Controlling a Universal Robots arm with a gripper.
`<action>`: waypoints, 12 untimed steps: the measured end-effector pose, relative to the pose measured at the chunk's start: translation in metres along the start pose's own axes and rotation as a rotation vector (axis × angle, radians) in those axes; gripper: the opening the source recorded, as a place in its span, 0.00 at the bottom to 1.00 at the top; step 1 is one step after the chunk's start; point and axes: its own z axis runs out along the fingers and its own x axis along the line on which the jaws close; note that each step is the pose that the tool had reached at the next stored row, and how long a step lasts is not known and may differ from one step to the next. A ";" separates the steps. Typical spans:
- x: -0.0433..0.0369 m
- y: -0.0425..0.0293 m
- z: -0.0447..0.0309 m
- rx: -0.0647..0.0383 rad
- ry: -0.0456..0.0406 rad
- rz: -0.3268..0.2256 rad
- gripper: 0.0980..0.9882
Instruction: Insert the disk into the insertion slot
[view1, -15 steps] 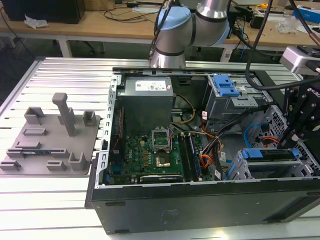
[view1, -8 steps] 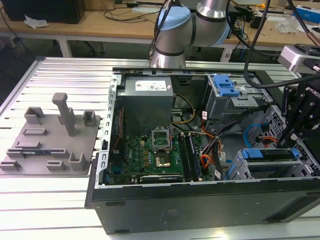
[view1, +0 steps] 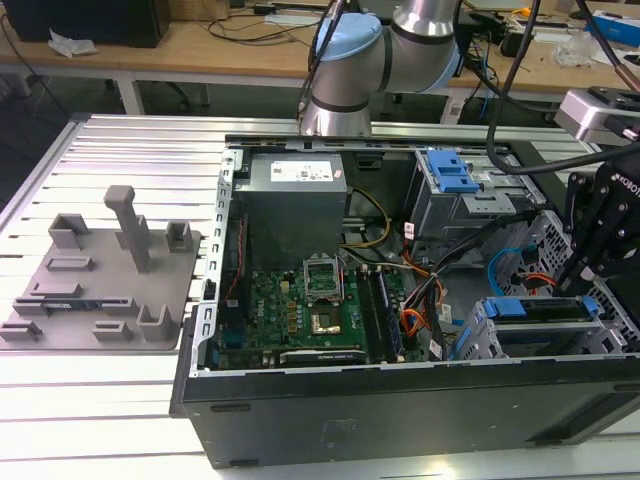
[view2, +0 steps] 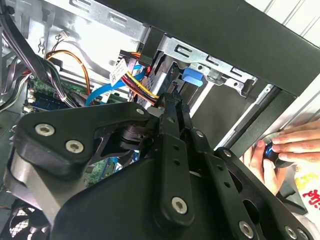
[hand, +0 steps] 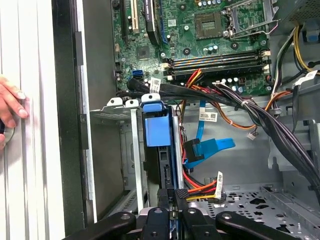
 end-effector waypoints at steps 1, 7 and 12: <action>0.0001 0.0000 0.0002 0.000 -0.0001 0.000 0.07; 0.0001 -0.0001 0.0017 0.000 0.0001 0.001 0.07; 0.0014 -0.0003 0.0027 -0.001 0.0017 0.002 0.07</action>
